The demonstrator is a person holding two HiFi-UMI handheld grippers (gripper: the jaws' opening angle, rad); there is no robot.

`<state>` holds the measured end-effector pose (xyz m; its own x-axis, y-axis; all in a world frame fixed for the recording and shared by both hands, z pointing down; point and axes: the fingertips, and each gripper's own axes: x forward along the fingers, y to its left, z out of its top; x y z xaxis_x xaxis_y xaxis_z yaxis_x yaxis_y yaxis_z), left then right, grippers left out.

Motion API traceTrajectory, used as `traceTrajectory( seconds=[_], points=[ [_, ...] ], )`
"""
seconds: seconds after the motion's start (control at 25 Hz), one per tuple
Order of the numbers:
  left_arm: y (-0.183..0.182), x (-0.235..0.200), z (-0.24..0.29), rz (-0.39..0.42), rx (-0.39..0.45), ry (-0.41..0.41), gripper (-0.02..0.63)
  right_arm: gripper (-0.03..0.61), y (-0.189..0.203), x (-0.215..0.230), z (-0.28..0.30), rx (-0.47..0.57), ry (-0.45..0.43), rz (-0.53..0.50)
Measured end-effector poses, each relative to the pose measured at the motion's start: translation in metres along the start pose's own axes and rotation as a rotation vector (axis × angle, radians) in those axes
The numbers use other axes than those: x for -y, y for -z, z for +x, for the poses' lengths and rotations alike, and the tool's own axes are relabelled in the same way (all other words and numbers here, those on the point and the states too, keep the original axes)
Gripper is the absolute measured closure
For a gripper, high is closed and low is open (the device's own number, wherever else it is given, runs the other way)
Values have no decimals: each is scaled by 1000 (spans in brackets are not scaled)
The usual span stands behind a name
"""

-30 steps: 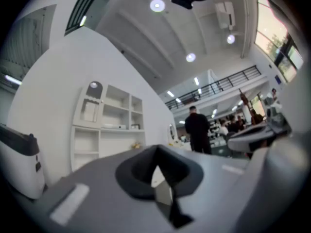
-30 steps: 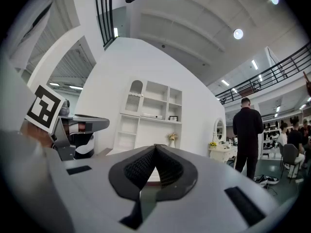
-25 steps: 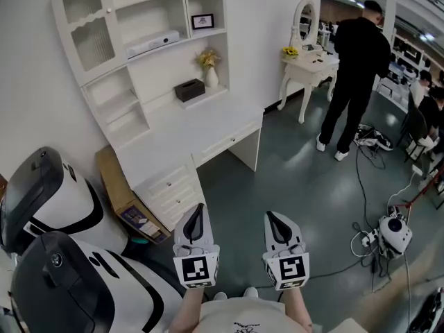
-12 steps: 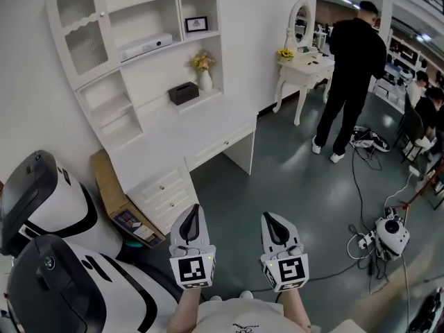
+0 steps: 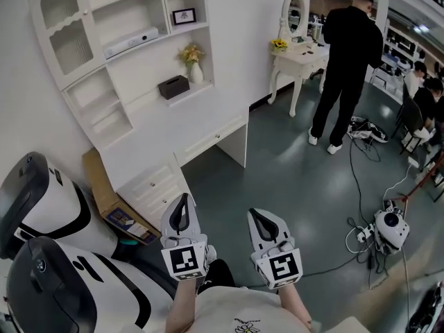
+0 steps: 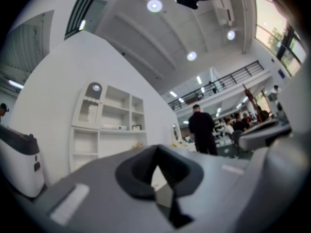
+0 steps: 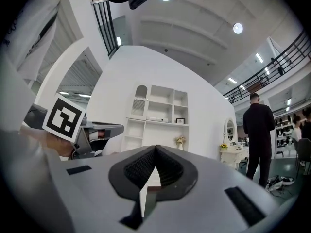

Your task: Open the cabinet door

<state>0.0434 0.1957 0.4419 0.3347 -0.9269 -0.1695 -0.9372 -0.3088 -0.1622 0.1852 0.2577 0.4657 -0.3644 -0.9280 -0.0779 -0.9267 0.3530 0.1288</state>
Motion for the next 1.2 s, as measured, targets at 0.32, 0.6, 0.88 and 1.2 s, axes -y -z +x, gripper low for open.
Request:
traceTrajectory(
  seconds=[0.32, 0.6, 0.88, 1.2],
  points=[
    [21, -24, 78, 9, 18, -3, 606, 581, 14, 0, 83, 13, -108, -49],
    [51, -96, 168, 6, -9, -67, 606, 581, 33, 7, 216, -22, -183, -16],
    [70, -204, 268, -6, 2, -150, 606, 581, 22, -10, 387, 13, -312, -39],
    [62, -312, 309, 13, 35, -338, 606, 581, -6, -46, 510, 99, -464, -50]
  ],
)
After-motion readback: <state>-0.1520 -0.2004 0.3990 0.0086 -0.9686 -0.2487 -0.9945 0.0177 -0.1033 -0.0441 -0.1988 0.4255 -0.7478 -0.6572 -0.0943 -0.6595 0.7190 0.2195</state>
